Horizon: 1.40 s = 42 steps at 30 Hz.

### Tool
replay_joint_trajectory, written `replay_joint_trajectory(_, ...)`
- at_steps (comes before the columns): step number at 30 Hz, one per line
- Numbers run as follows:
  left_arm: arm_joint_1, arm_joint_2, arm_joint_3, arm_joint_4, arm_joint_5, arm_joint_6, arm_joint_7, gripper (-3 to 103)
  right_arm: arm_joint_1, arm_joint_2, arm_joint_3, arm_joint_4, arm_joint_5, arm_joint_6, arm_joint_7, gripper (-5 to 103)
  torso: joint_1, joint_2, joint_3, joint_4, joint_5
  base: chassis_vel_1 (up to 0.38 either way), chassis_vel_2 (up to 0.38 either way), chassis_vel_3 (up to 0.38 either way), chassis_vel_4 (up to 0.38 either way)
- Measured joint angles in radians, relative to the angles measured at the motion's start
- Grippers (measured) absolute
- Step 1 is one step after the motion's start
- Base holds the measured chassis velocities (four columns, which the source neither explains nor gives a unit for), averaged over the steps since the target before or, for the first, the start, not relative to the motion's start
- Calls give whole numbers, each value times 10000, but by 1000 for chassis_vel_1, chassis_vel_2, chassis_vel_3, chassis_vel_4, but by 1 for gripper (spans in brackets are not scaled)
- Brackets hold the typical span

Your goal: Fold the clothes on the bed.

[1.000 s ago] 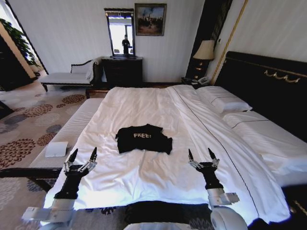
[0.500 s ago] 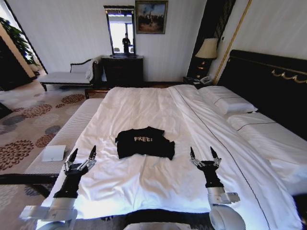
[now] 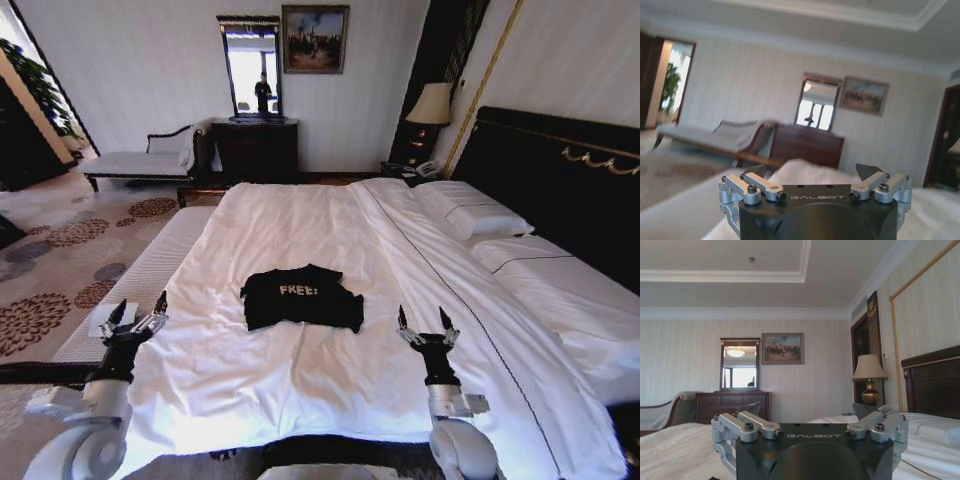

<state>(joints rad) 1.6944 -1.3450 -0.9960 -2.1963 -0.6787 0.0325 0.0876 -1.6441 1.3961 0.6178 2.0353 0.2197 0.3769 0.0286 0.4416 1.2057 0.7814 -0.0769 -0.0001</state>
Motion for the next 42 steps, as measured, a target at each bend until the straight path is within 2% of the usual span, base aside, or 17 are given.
replay_joint_trajectory(7,-385,-99,616,1100,137,303,-388,100,69,58,-128,-231,68,64,45,100,-5,1,-1,-1,-2,0,0,0,0)
replay_joint_trajectory(9,-614,87,819,1605,70,469,-478,100,38,62,-159,-351,69,124,99,100,-4,1,-2,0,0,0,0,0,0)
replay_joint_trajectory(11,-846,629,1207,2138,46,585,-579,100,41,61,-179,-440,89,174,131,100,-3,1,-1,0,0,0,0,0,0)
replay_joint_trajectory(12,-846,629,1207,2138,46,585,-579,100,41,61,-179,-440,89,174,131,100,-3,1,-1,0,0,0,0,0,0)
replay_joint_trajectory(15,-1342,1978,2142,3422,928,490,-622,100,188,73,-329,-618,426,425,138,100,-3,1,-1,-3,-1,0,0,0,0)
replay_joint_trajectory(17,-1497,2138,2279,3575,878,521,-675,100,247,99,-381,-680,505,471,137,100,-3,1,-1,-1,-3,0,0,0,0)
replay_joint_trajectory(20,-2151,2439,2649,3637,-509,1162,-1192,100,556,139,-593,-1057,578,528,137,100,-3,1,-1,-2,-1,0,0,0,0)
replay_joint_trajectory(21,-2151,2439,2649,3637,-509,1162,-1192,100,556,139,-593,-1057,578,528,137,100,-3,1,-1,-2,-1,0,0,0,0)
replay_joint_trajectory(22,-2362,2483,2753,3648,-846,1334,-1337,100,676,118,-679,-1210,561,524,139,100,-3,1,-1,-1,1,0,0,0,0)
replay_joint_trajectory(25,-3545,2746,3582,4236,-1652,1799,-2042,100,891,18,-836,-1507,547,484,142,100,-3,1,0,2,3,0,0,0,0)
replay_joint_trajectory(27,-3845,2802,3786,4412,-1829,1907,-2242,100,901,-3,-837,-1523,581,481,134,100,-3,0,-1,1,-1,0,0,0,0)
replay_joint_trajectory(29,-5293,2995,4733,5286,-2479,2202,-2835,100,966,-111,-768,-1598,719,481,108,100,-3,1,-1,-5,0,0,0,0,0)
replay_joint_trajectory(31,-5687,3021,4978,5542,-2613,2281,-2937,100,988,-144,-733,-1626,743,495,106,100,-3,1,-1,-4,-1,0,0,0,0)
replay_joint_trajectory(34,-7040,2964,5766,6448,-3092,2550,-3221,100,1052,-369,-713,-1760,1023,529,101,100,-2,0,0,0,4,0,0,0,0)
replay_joint_trajectory(36,-7956,2722,6229,7106,-3264,2724,-3434,100,998,-464,-700,-1809,1207,537,103,100,-2,0,0,0,1,0,0,0,0)
replay_joint_trajectory(37,-7956,2722,6229,7106,-3264,2724,-3434,100,998,-464,-700,-1809,1207,537,103,100,-2,0,0,0,1,0,0,0,0)
replay_joint_trajectory(42,-9390,2161,6921,8395,-3296,2894,-3650,100,926,-517,-586,-1908,1282,619,105,100,-2,1,-1,-5,0,0,0,0,0)
